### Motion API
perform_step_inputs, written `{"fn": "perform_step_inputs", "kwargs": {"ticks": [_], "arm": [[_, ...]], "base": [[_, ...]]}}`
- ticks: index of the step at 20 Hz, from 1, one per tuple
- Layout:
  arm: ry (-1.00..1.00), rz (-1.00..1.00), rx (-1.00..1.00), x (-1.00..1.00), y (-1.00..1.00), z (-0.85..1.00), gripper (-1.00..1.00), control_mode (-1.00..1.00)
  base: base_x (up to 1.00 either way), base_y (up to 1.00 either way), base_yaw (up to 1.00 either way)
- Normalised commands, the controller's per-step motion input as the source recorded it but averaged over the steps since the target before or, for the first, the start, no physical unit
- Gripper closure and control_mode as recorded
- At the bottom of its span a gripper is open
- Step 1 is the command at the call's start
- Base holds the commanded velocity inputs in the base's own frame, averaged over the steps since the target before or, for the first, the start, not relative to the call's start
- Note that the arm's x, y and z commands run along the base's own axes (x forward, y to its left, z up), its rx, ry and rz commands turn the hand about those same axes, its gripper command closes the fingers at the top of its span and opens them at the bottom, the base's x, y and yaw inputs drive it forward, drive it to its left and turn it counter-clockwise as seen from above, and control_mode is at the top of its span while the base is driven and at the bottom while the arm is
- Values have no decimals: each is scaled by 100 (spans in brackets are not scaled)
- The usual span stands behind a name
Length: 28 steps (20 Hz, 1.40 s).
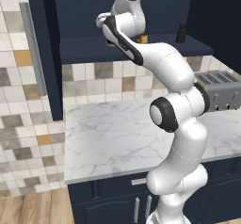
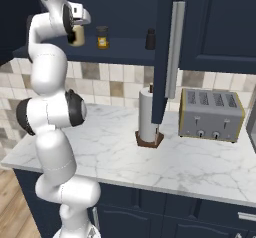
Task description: Collect the turmeric, mayonnaise, and shaker from the cabinet and place them next to the stove.
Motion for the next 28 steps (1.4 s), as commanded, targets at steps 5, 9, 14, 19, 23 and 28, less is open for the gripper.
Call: {"fn": "perform_step_inputs", "kwargs": {"ticks": [5,9,14,19,23,28], "arm": [[7,0,0,0,0,0,100,-100],[5,0,-1,0,0,-3,100,-100],[0,0,0,-8,0,0,100,-100],[-7,0,2,-32,0,0,100,-100],[-9,0,2,-44,0,0,100,-100],[-7,0,0,-39,0,0,100,-100]], "base": [[0,0,0],[0,0,0],[0,0,0],[0,0,0],[0,0,0],[0,0,0]]}}
